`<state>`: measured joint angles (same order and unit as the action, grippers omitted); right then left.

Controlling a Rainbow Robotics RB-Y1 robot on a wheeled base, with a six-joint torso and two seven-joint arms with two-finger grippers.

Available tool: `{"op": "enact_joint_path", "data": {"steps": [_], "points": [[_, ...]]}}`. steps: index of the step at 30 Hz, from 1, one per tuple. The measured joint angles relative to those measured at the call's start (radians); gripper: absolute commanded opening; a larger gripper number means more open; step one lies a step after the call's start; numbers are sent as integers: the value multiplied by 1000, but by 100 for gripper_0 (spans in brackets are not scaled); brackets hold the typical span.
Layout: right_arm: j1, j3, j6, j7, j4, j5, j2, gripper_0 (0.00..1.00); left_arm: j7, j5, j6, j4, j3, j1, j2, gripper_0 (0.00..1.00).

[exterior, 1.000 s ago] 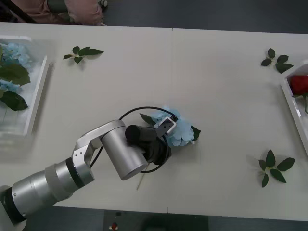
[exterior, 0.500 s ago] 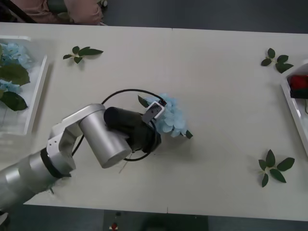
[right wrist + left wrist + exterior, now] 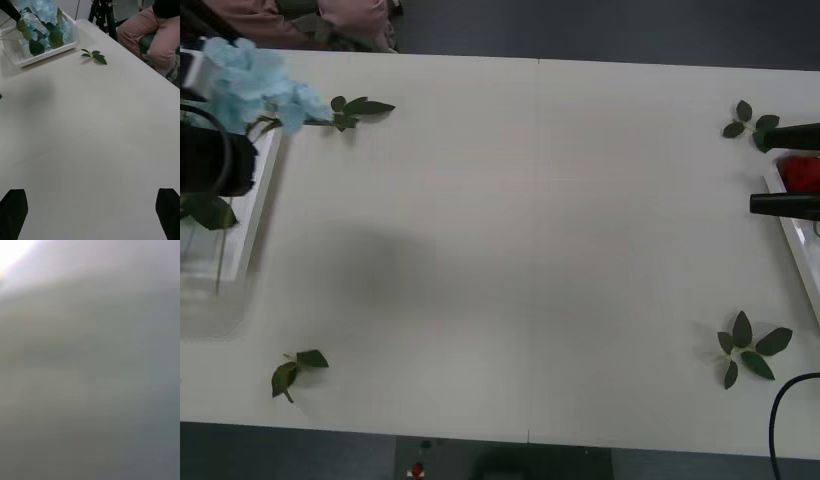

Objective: Put the red flowers into the right box and the blue flowers into the left box

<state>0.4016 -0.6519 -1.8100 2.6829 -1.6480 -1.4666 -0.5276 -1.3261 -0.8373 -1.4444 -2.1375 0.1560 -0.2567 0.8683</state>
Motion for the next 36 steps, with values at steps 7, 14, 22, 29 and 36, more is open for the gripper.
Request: {"op": "enact_joint_path", "data": {"steps": [7,14,22,29,36], "points": [[16,16,-85,1,137,-66,1,100,-159,7,-18,74,245,150,0,0],[104,37,-113,1,252,-54,-1,100,-237,32,67,288,364,193,0,0],[141,163,-107,1,252,-50,-43,100,-407,72,333,562,445,192,0,0],[150,146,-106,1,252,-19,-45,100,-505,138,415,735,439,108,-1,0],[150,141,-106,1,252,-19,-45,100,-505,258,491,873,354,-63,-1,0]]}}
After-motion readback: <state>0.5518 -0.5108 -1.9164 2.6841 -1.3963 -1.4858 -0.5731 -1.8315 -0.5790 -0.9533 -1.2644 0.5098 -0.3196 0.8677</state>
